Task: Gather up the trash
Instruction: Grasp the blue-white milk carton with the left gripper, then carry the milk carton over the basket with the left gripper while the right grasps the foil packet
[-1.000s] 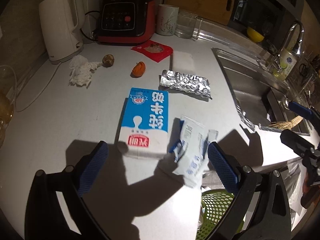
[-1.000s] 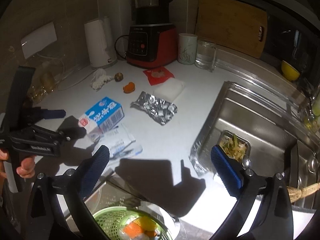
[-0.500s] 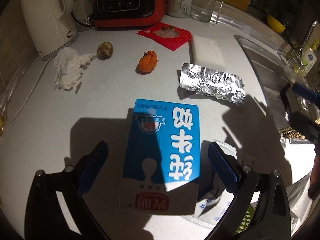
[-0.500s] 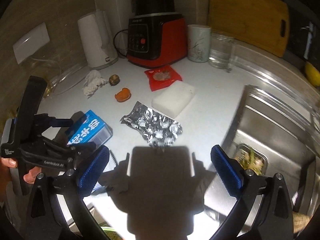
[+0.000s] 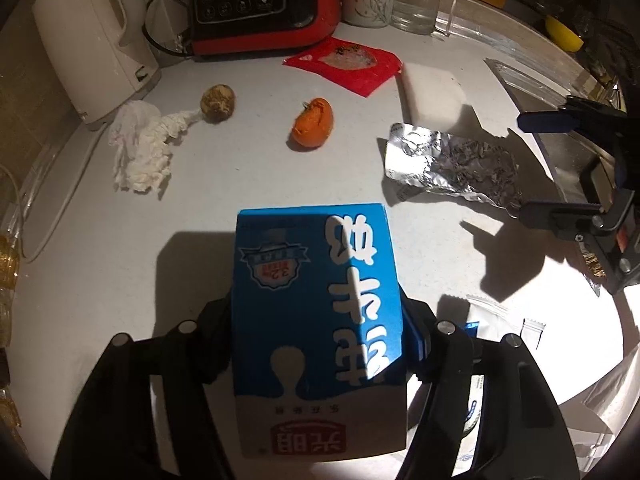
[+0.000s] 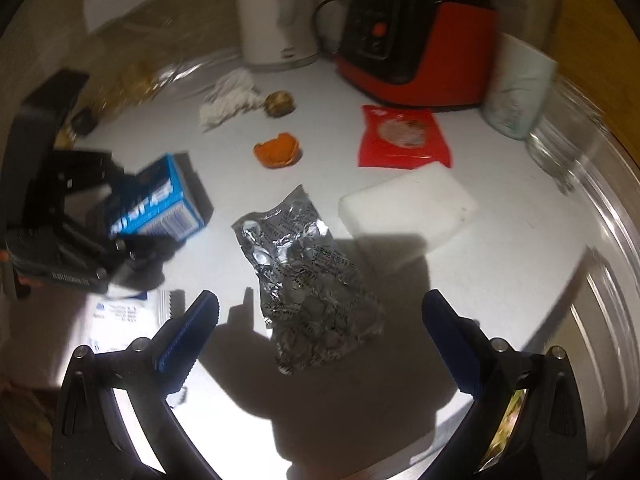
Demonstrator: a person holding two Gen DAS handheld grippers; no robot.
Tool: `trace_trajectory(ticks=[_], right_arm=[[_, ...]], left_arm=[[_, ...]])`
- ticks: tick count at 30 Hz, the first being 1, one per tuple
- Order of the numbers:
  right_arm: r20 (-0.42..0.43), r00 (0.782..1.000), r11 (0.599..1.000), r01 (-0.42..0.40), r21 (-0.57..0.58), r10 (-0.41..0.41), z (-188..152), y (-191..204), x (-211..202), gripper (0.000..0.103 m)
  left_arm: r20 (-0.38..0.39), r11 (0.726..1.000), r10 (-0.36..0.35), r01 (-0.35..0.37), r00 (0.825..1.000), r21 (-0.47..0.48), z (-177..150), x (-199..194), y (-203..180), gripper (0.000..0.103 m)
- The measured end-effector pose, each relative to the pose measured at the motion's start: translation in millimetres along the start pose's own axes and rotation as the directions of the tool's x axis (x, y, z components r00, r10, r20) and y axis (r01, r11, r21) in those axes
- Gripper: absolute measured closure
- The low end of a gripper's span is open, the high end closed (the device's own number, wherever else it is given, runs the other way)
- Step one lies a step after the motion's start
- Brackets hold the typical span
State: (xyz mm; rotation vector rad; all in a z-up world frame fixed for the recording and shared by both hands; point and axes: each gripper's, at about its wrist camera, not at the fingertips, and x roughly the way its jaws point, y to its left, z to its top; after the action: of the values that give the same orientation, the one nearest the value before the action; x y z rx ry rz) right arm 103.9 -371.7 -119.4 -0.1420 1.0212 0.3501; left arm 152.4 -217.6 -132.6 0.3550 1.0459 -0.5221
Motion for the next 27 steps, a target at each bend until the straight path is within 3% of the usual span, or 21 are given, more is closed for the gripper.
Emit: trace_trajectory(ticks=[10,13,17,18,21,27], right_arm=[[-0.115,0.991,0.980,-0.087,-0.181,0.067,10,5,27,0.003],[-0.154,0.985,0.970,-0.109,-0.215,0.076,9,10,38,0.014],[-0.123,0.988,0.971,-0.115,-0.208,0.090,12,10,37,0.031],[-0.120,0.989,0.974,-0.111,-0.197,0.089,14,8,36,0.040],[-0.126,0.984,0.979,-0.142,-0.145,0.124,16,1,35,0.042],[-0.081,0.991,0.990,-0.112,-0.080,0.106,14,1,15,0.044]], left_arm=[[0.052,0.997,-0.013,0.017,0.999,-0.072,-7,-36,16,0.039],[0.062,0.997,0.000,0.005,0.998,-0.079,-12,-44,21,0.039],[0.066,0.995,0.014,-0.008,0.998,-0.097,-16,-49,28,0.039],[0.067,0.995,0.016,-0.009,0.998,-0.103,-17,-51,30,0.039],[0.073,0.993,0.021,-0.012,0.997,-0.118,-21,-57,32,0.039],[0.101,0.994,0.016,-0.005,0.995,-0.106,-28,-76,27,0.039]])
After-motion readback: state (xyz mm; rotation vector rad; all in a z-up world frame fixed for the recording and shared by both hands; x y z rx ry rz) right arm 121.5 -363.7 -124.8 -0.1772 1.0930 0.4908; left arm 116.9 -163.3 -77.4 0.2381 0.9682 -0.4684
